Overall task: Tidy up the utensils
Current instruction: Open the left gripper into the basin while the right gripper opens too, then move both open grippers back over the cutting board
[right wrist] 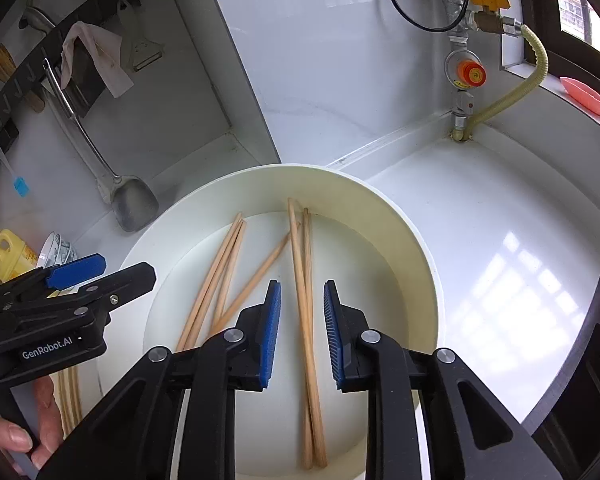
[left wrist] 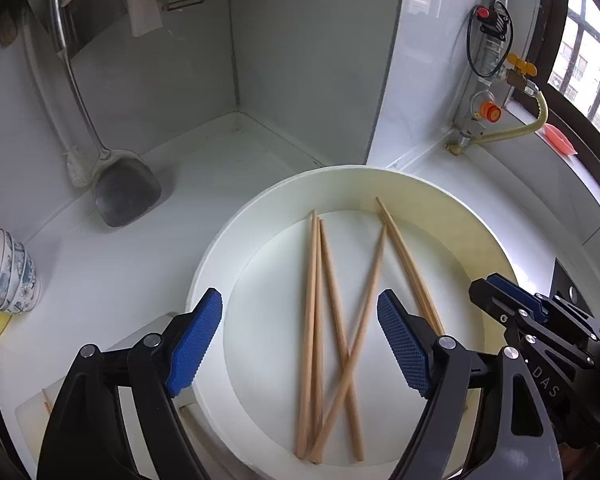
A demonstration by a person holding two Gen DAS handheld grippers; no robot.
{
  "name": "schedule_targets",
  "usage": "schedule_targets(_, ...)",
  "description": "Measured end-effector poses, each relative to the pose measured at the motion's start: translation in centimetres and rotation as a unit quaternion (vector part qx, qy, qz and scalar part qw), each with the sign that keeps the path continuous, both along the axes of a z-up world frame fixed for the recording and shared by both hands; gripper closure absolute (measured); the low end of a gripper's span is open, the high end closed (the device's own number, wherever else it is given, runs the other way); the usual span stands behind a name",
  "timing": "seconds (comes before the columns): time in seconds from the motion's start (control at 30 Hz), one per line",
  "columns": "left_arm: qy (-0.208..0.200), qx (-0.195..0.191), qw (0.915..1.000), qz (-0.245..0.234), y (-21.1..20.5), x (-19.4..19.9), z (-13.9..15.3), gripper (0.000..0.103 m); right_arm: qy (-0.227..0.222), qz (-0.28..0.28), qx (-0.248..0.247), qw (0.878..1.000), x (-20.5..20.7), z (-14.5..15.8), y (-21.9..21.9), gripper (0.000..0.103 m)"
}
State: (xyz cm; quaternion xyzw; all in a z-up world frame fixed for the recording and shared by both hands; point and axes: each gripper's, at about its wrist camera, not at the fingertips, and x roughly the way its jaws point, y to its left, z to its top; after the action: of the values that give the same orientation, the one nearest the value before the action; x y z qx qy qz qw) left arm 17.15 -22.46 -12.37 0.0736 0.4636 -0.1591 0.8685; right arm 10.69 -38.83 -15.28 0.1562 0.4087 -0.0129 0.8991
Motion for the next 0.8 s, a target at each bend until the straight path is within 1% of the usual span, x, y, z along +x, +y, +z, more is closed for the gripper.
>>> schedule_targets(0.07, 0.001, 0.002, 1.0000, 0.009, 0.6, -0.1, 0.1, 0.021, 0.000, -0.003, 0.001, 1.000, -0.2, 0.1, 0.1, 0.074)
schedule_targets(0.23, 0.005, 0.004, 0.9997, 0.024, 2.3, -0.8, 0.4, 0.019, 0.003, -0.002, -0.005, 1.000, -0.9, 0.5, 0.9, 0.072)
schedule_targets(0.33, 0.004, 0.003, 0.9996, 0.028, 3.1, -1.4, 0.9, 0.019, 0.001, -0.003, -0.008, 1.000, -1.5, 0.9, 1.6, 0.069)
schedule_targets(0.43, -0.001, 0.004, 0.9996, 0.029, 4.2, -2.3, 1.5, 0.018, -0.001, -0.004, -0.012, 1.000, -2.1, 1.4, 2.3, 0.069)
schedule_targets(0.5, -0.005, -0.001, 0.9995, 0.032, 5.0, -2.8, 2.0, 0.016, -0.002, -0.004, -0.015, 1.000, -2.5, 1.8, 2.9, 0.068)
schedule_targets(0.6, -0.009, -0.006, 0.9993, 0.037, 6.3, -3.6, 2.6, 0.016, -0.004, -0.002, -0.021, 1.000, -3.2, 2.4, 4.0, 0.066)
schedule_targets(0.67, -0.012, -0.009, 0.9991, 0.039, 7.3, -4.1, 3.0, 0.014, -0.007, -0.001, -0.024, 1.000, -3.7, 2.9, 4.6, 0.062)
schedule_targets(0.8, -0.022, -0.018, 0.9986, 0.045, 9.3, -5.2, 4.0, 0.010, -0.010, 0.009, -0.032, 0.999, -4.7, 3.8, 6.4, 0.060)
